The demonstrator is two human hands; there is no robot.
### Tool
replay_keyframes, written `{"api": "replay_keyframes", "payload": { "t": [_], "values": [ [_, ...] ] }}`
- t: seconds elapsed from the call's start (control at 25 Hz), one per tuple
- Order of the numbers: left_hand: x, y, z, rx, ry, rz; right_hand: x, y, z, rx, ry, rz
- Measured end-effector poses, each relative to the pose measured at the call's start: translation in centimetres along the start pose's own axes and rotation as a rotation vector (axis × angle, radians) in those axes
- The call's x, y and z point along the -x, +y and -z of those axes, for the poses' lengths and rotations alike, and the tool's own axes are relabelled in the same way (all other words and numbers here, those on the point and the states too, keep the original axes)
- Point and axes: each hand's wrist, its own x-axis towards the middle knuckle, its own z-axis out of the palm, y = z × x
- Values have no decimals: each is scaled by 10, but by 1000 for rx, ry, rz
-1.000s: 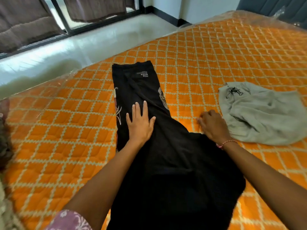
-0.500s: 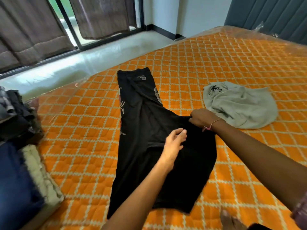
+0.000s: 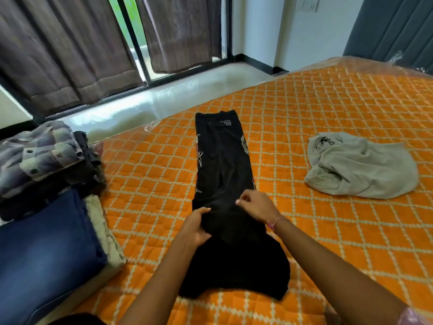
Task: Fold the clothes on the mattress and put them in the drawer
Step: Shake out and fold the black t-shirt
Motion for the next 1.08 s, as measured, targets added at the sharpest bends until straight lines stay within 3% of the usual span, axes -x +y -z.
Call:
{"api": "replay_keyframes", "payload": {
  "t": [0.16, 0.24, 0.32, 0.48, 0.6, 0.68, 0.8, 0.88, 0.96, 1.08],
  "values": [
    [-18, -9, 30, -141, 149, -72, 35, 8, -48, 266, -125, 187],
    [-17, -15, 28, -329, 238, -238, 49, 14, -55, 475, -133, 300],
    [-9, -13, 28, -337, 326, -431, 58, 21, -53, 573, -151, 376],
    [8, 6, 46, -247, 287, -673, 69, 23, -59, 472, 129, 605],
    [-6, 7, 65, -377, 319, -504, 66, 5, -61, 273, -50, 482],
    [-14, -3, 69, -508, 316, -360, 59, 1, -62, 223, -21, 393],
    [-16, -8, 74, -823, 459, -476, 51, 6, -68, 493, 30, 339],
    [-12, 5, 76, -853, 488, -505, 61, 12, -76, 661, 24, 304],
    [-11, 20, 77, -950, 468, -540, 72, 17, -77, 704, 29, 295],
    [-8, 27, 81, -1070, 470, -601, 79, 23, -68, 705, -122, 299]
  ]
}}
